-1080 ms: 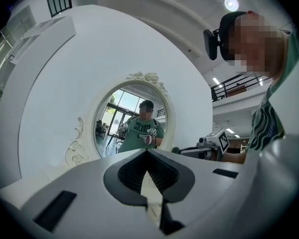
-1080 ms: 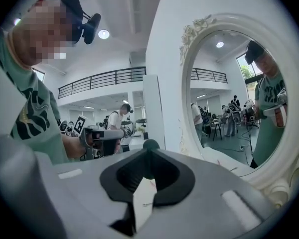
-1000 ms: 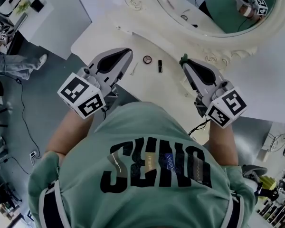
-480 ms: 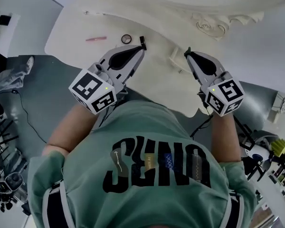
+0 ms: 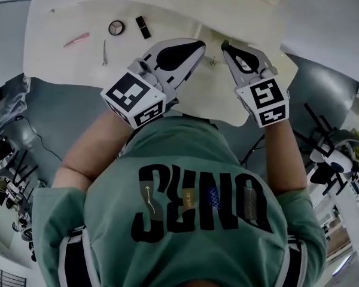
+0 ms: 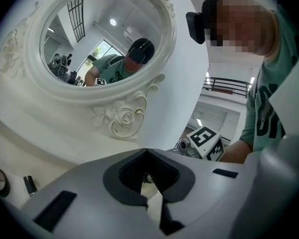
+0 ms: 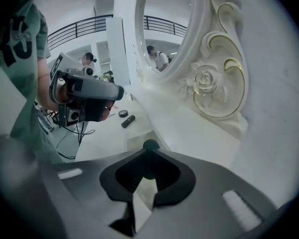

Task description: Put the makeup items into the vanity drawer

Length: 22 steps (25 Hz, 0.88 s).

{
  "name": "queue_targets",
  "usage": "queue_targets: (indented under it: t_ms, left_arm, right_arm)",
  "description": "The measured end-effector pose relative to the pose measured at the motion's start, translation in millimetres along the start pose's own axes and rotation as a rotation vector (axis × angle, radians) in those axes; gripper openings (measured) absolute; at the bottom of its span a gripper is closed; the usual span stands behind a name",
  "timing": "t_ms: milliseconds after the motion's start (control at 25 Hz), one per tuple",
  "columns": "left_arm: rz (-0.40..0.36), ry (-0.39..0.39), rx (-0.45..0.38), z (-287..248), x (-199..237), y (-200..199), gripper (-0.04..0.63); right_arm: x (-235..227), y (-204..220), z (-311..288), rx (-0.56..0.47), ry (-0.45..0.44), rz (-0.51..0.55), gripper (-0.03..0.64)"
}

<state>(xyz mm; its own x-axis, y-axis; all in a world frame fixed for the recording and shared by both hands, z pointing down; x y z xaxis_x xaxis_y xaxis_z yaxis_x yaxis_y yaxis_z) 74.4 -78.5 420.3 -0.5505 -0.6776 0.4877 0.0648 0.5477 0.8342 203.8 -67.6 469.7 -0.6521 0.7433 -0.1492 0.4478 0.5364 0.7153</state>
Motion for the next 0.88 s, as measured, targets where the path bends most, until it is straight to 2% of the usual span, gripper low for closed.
queue_targets:
  t_ms: [160, 520, 880]
  left_arm:
    - [0.011, -0.002, 0.019, -5.0, -2.7, 8.3, 0.000]
    - [0.024, -0.020, 0.016, 3.0, 5.8, 3.4, -0.001]
    - [0.030, -0.022, 0.011, 5.7, 3.7, 5.9, -0.001]
  right_arm:
    - [2.5, 5.4, -7.8, 0.029, -0.005, 0.034, 0.048]
    - [7.2, 8.2, -16.7, 0.078, -0.032, 0.020, 0.101]
    - [3.7, 6.6, -12.7, 0.060, -0.026, -0.007, 0.106]
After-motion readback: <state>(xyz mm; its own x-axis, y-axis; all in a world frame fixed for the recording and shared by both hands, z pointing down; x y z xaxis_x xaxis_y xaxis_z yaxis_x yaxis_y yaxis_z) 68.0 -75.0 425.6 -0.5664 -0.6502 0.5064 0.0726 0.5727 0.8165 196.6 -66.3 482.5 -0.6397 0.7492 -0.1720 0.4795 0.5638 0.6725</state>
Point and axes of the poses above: the fingertips, and each gripper's own axes: z backward along the fingers, x to its left, y out of its underside, the point moved 5 cm from there along z, backward along the fingers, and after that the axes turned 6 degrees about -y, right-handed, at the moved point
